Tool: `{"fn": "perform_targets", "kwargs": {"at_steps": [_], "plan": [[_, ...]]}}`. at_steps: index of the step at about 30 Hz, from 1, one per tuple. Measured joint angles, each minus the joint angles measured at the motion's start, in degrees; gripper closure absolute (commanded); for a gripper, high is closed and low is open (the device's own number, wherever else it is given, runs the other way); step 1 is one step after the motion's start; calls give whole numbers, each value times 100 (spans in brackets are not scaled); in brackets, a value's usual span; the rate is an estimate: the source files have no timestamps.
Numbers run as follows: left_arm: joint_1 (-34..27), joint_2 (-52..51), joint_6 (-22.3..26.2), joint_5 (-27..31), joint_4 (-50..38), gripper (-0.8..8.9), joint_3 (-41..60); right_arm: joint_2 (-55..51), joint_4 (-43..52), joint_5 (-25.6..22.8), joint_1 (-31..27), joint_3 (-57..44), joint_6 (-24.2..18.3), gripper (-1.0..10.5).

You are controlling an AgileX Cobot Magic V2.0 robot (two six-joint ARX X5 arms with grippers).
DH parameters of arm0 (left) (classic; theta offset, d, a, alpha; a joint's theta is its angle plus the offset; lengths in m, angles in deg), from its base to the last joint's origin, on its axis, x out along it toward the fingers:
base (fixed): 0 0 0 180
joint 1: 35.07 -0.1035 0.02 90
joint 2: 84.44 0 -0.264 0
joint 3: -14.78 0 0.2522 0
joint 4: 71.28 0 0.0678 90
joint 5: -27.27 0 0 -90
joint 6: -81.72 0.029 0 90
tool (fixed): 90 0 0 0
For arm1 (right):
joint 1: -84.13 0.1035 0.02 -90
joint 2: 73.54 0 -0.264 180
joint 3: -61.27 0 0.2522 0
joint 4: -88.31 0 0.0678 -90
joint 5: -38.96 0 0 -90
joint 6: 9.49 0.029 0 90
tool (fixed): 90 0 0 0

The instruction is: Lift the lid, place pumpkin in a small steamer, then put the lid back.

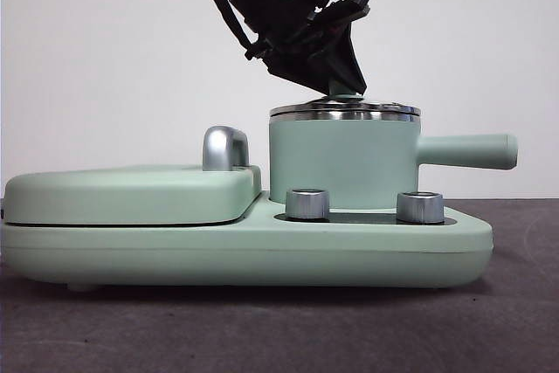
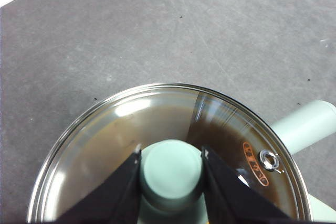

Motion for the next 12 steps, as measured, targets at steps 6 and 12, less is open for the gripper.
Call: {"fn": "perform_targets", "kwargs": {"at_steps": [6,12], "plan": [[15,0,166,-2,175,794,-66,0,0,-9,0,0,2,402],[20,0,199,0,190,778,-72,0,0,-11,0,0,2,402]]}}
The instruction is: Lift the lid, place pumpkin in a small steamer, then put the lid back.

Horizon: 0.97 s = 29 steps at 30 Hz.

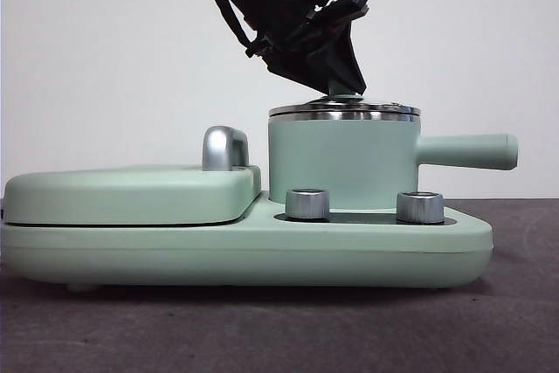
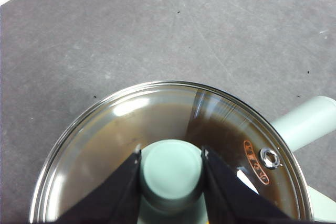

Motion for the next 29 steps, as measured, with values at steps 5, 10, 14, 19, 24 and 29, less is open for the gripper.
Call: {"fn": "perform_targets", "kwargs": {"at_steps": [5,10,14,19,24,29], "plan": [[0,7,7,-11,-52,418,0,0,0,4,0,0,0,402],[22,-20,22,-11,-98,250,0,0,-2,7,0,0,0,402],[22,-267,24,-2,48,251,0,0,0,9,0,0,0,402],[17,-1091,24,-2,861,256,-2,0,-2,9,0,0,0,402],[-37,-1930,-275,-2,2455,256,-2,0,-31,118,0,0,0,402],[-42,-2850,-496,-4,3847,256,-2,0,-101,435,2,-2,2,402]]}}
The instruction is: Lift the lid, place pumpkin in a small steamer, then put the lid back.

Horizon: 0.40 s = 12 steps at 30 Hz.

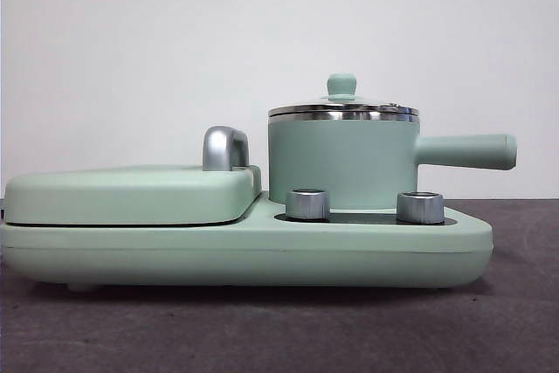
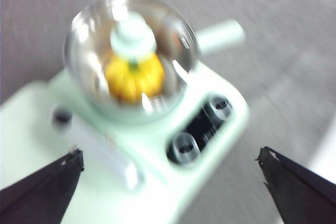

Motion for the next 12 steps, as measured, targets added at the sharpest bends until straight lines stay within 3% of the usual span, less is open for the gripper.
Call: {"fn": "perform_targets", "kwargs": {"at_steps": [6,12], "plan": [[0,-1178,-350,0,1019,256,11,0,-26,330,2,-24,9,402],[0,-2417,-798,0,970,256,826,0,-26,339,2,-33,11,402]]}}
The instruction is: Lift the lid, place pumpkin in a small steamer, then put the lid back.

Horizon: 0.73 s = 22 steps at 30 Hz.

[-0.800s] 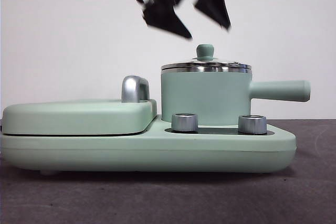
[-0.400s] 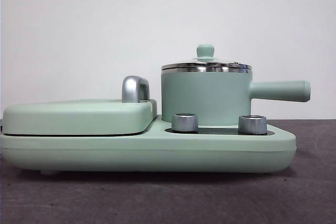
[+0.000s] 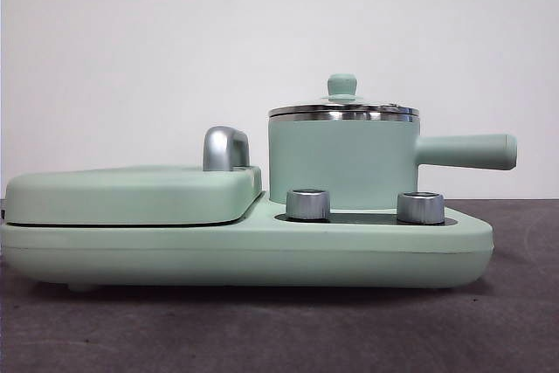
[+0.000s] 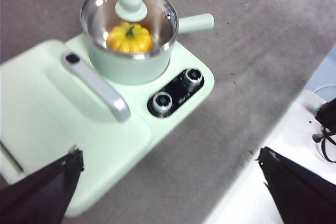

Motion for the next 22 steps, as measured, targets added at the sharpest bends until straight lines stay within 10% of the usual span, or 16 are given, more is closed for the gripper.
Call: {"fn": "perform_targets", "kwargs": {"at_steps": [12,15,18,22], "plan": [[0,-2916,-1259,4,-828,271,2706,0,0,140,0,0,0,402],[0,-3077,-1353,9,-883,428,2734,0,0,140,0,0,0,430],[0,-3110,-1370,11,-883,836,2734,0,0,144,0,0,15,913],[0,-3110,-1368,13,-885,794,2734,0,0,136,0,0,11,910]]}}
